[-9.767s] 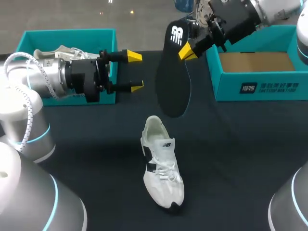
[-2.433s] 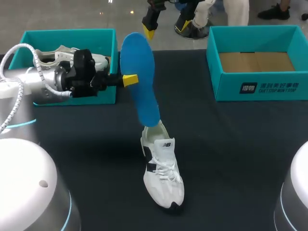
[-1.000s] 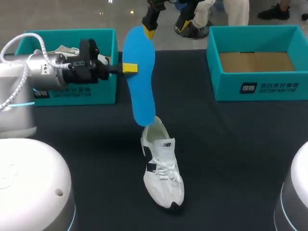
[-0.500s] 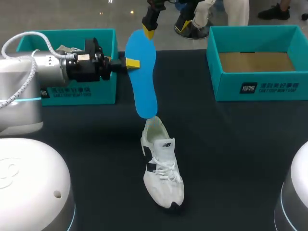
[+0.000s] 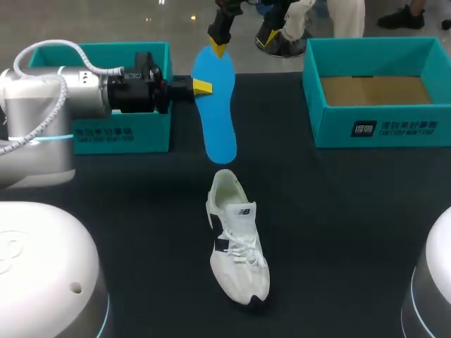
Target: Take the shoe out of the shoebox, open the shoe tongue, remove and reinsert the insole, then place the shoe into the shoebox
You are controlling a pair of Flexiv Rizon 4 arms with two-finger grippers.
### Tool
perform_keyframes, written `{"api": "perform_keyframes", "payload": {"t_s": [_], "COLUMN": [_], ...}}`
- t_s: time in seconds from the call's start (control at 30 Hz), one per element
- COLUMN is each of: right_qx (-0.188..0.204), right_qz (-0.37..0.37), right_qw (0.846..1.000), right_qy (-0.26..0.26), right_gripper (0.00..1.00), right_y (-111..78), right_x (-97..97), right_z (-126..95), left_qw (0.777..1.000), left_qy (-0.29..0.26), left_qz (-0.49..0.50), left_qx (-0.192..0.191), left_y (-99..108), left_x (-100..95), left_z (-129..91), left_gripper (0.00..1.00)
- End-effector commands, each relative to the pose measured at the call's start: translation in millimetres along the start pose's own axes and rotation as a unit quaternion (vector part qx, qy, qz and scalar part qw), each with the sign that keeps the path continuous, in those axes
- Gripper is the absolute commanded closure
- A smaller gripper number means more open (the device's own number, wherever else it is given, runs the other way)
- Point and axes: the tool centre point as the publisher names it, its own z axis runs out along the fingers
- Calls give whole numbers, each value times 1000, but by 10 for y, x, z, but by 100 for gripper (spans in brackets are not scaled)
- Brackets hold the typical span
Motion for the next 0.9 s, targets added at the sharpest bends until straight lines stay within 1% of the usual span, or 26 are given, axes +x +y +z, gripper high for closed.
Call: {"api": "perform_keyframes", "payload": {"t_s": [0.03,0.2,0.33,0.4,0.53,0.73,0.9], "right_qx": [1,1,-14,-11,-14,-15,-15], "right_qz": [1,1,29,41,44,44,44], "right_qw": [1000,1000,999,999,999,999,999], "right_qy": [0,0,-6,-8,-9,-11,-11], "right_gripper": [0,0,0,0,0,0,0], "right_y": [11,11,-36,-32,5,28,28], "right_x": [0,0,-1,13,32,9,9], "right_z": [3,3,3,20,46,-17,-17], "left_qw": [1000,1000,1000,1000,1000,1000,1000], "left_qy": [2,2,2,2,2,2,2], "left_qz": [0,0,0,0,0,0,0], "left_qx": [-3,-3,-3,-3,-3,-3,-3], "left_y": [-21,-21,-21,-21,-21,-21,-21], "left_x": [-35,-35,-35,-35,-35,-35,-35], "left_z": [3,3,3,3,3,3,3], "left_gripper": [100,100,100,100,100,100,100]}}
